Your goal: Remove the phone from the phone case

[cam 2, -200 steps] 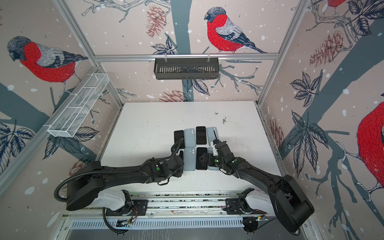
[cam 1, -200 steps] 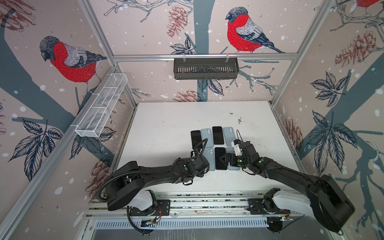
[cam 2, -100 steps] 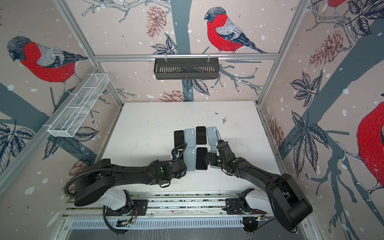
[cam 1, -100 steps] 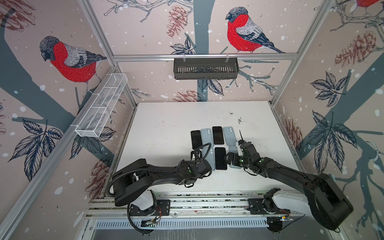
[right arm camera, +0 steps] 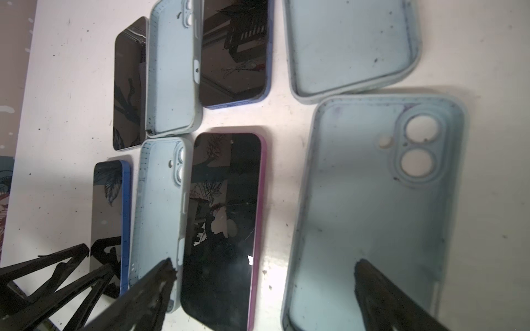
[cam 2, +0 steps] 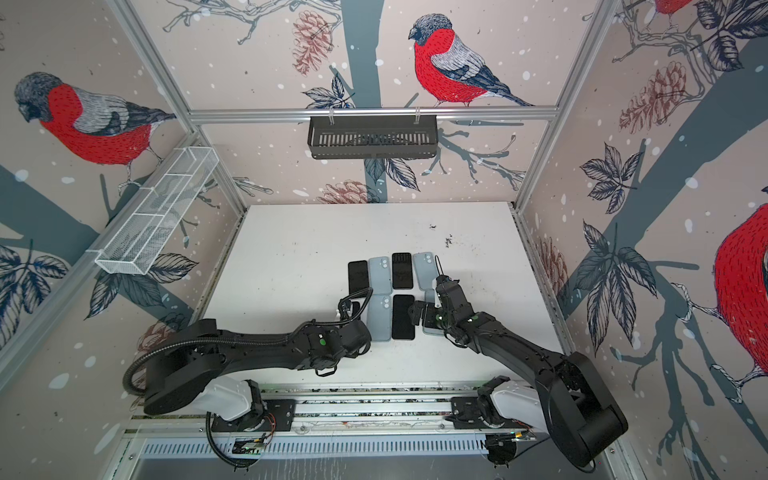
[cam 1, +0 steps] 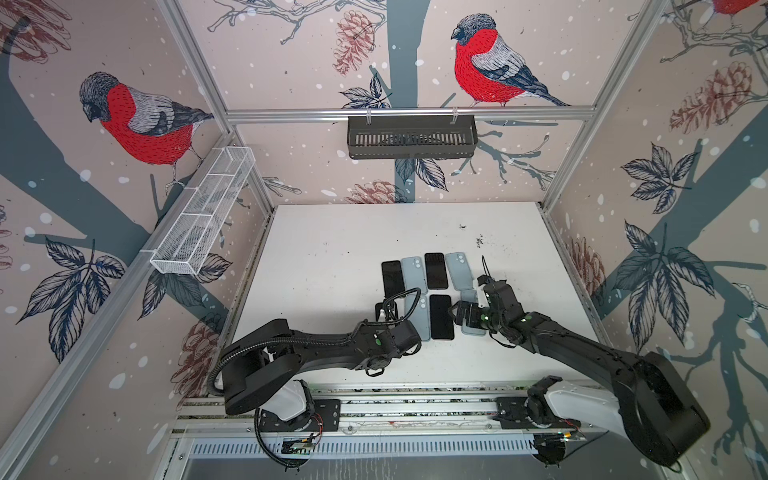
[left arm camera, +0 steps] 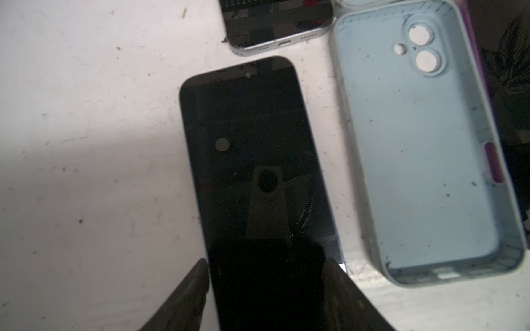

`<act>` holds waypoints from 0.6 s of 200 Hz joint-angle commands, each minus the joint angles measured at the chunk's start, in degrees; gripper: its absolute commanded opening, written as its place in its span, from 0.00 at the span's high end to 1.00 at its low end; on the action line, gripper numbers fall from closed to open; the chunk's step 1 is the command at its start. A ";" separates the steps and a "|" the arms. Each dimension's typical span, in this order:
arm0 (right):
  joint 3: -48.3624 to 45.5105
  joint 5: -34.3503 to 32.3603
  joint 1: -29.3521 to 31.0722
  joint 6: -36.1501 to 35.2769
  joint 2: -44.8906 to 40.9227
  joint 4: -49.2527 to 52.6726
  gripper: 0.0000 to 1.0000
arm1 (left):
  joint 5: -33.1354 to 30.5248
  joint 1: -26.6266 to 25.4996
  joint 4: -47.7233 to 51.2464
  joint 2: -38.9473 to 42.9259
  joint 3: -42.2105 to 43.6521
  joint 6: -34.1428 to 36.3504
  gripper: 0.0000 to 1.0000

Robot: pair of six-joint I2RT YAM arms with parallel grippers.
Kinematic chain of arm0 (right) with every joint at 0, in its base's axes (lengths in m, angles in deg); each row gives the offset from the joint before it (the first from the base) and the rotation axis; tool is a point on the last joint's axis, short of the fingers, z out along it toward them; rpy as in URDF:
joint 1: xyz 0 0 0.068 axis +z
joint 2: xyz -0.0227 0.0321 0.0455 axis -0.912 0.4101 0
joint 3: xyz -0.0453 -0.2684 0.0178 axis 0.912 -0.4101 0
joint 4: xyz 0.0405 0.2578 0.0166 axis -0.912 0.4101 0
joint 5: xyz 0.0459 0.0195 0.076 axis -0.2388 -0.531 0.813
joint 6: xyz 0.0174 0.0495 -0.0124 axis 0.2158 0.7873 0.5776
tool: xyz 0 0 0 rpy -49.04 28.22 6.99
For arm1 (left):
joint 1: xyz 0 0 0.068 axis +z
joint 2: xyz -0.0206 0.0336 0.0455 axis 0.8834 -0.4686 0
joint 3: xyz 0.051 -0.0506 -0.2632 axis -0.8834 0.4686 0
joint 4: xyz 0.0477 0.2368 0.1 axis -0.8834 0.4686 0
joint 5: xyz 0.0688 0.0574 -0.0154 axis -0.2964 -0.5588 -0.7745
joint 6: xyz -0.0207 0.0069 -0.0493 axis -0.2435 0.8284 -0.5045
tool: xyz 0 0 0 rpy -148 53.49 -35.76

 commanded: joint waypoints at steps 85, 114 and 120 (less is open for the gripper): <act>8.99 -4.27 5.52 -2.88 7.27 2.23 0.00 | -1.07 8.47 -2.15 3.54 -9.19 10.80 0.12; 11.41 -8.30 8.62 -3.37 9.74 3.91 0.00 | 1.04 12.60 -2.83 -2.72 -13.59 16.21 0.12; 11.75 -8.85 9.10 -3.48 10.26 4.10 0.00 | 1.31 13.21 -3.20 -3.78 -14.13 17.23 0.12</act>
